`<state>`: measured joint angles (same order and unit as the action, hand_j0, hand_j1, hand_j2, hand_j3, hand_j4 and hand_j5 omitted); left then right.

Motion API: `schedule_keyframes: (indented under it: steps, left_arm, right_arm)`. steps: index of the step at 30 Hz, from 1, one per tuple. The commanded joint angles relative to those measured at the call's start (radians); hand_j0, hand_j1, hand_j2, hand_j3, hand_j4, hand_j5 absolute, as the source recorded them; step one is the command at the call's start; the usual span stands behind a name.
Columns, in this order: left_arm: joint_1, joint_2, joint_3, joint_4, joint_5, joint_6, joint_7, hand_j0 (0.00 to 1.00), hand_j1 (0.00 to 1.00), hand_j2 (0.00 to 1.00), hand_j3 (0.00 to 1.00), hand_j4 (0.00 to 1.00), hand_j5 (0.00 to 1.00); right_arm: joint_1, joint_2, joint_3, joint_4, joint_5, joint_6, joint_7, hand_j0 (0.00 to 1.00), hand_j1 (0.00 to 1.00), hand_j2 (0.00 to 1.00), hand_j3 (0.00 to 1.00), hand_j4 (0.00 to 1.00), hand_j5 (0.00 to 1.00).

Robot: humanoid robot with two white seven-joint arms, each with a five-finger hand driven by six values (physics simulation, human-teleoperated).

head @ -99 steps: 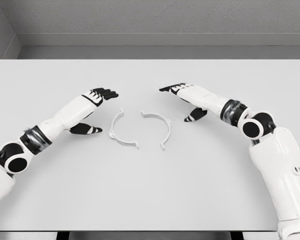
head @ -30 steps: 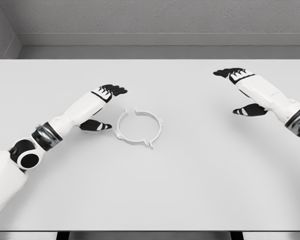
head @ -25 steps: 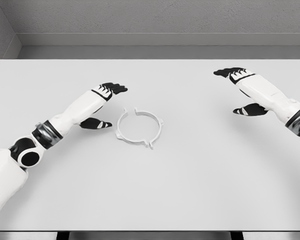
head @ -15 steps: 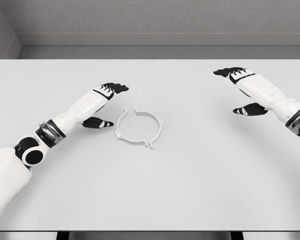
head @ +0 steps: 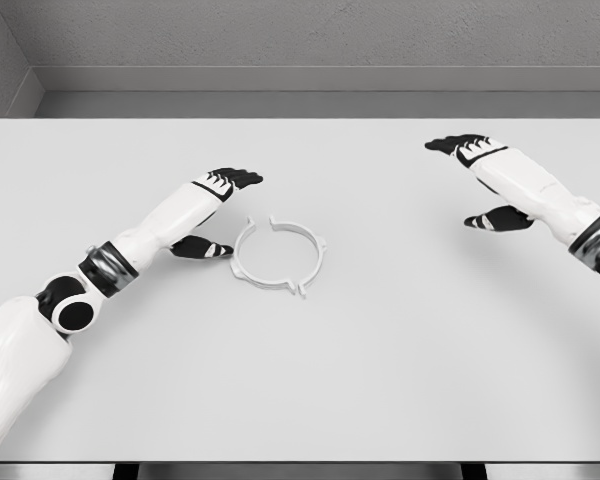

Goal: Assemble PVC drainage pipe clamps

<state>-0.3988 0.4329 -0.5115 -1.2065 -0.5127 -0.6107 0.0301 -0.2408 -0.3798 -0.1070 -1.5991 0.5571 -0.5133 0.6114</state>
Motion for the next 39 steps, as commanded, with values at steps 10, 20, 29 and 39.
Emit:
schedule_keyframes:
  steps: [10, 20, 29, 39]
  left_arm:
    - [0.0, -0.011, -0.012, 0.005, 0.006, 0.0, 0.001, 1.0, 1.0, 1.0, 1.0, 1.0, 1.0]
    - [0.003, -0.017, -0.012, -0.004, 0.006, 0.0, 0.001, 1.0, 1.0, 1.0, 1.0, 1.0, 1.0]
    - [0.011, -0.037, -0.012, -0.011, 0.006, 0.0, 0.001, 1.0, 1.0, 1.0, 1.0, 1.0, 1.0]
    - [0.006, 0.003, 0.033, -0.013, 0.025, 0.0, 0.002, 1.0, 1.0, 1.0, 1.0, 1.0, 1.0]
  right_arm:
    - [0.0, 0.001, 0.001, -0.004, -0.006, 0.003, -0.001, 1.0, 1.0, 1.0, 1.0, 1.0, 1.0]
    - [0.0, -0.002, 0.0, -0.001, -0.006, 0.003, -0.001, 1.0, 1.0, 1.0, 1.0, 1.0, 1.0]
    - [0.0, -0.002, 0.001, -0.001, -0.006, 0.003, -0.001, 1.0, 1.0, 1.0, 1.0, 1.0, 1.0]
    - [0.002, -0.001, 0.001, 0.004, -0.006, 0.003, -0.001, 1.0, 1.0, 1.0, 1.0, 1.0, 1.0]
